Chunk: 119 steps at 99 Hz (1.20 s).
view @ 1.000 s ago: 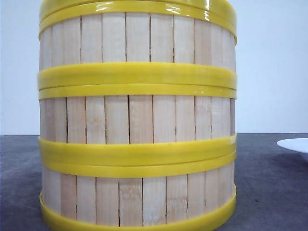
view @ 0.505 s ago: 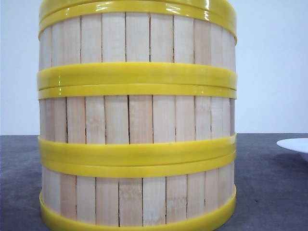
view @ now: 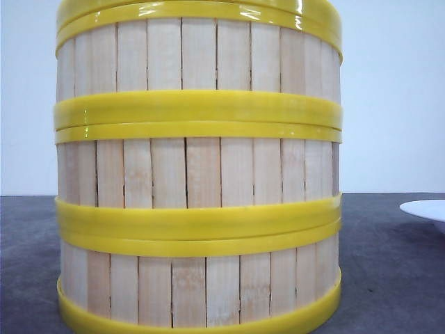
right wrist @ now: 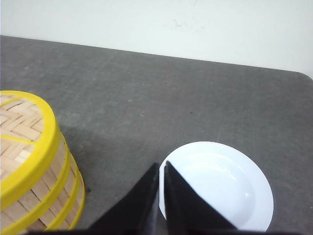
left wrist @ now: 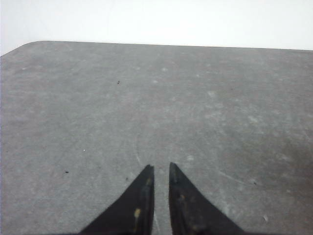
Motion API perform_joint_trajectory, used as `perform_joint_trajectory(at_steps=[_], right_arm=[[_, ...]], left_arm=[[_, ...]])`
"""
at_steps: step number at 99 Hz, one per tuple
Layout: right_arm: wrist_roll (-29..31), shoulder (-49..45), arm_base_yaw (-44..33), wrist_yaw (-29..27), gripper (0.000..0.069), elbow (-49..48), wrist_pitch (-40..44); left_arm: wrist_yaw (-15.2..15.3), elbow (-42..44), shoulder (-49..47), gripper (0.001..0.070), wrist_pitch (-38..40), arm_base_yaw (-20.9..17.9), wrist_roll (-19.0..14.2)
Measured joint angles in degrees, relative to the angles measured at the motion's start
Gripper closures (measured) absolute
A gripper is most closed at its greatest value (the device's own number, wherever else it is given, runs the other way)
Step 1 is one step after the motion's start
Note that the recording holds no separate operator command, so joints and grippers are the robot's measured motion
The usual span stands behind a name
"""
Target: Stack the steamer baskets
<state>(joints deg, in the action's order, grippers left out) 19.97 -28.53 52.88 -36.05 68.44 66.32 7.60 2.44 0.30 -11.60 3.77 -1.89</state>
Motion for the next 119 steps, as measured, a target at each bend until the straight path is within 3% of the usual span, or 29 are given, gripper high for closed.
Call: perform_joint_trajectory(at_steps=[76, 90, 102, 119], right_arm=[[0.0, 0.0, 0.0, -0.11, 0.068, 0.0, 0.0], [-0.72, 0.0, -0.24, -4.31, 0.068, 0.0, -0.02], [-2.19, 0.0, -3.67, -10.25, 0.068, 0.0, -1.11], [-7.82, 0.0, -12.5, -10.23, 0.068, 0.0, -6.19]], left_arm=[[0.0, 0.0, 0.0, 0.0681, 0.0, 0.0, 0.0], [0.0, 0.0, 0.0, 0.0681, 0.0, 0.0, 0.02], [0.0, 0.0, 0.0, 0.0681, 0.0, 0.0, 0.02], [0.0, 0.0, 0.0, 0.0681, 0.0, 0.0, 0.02]])
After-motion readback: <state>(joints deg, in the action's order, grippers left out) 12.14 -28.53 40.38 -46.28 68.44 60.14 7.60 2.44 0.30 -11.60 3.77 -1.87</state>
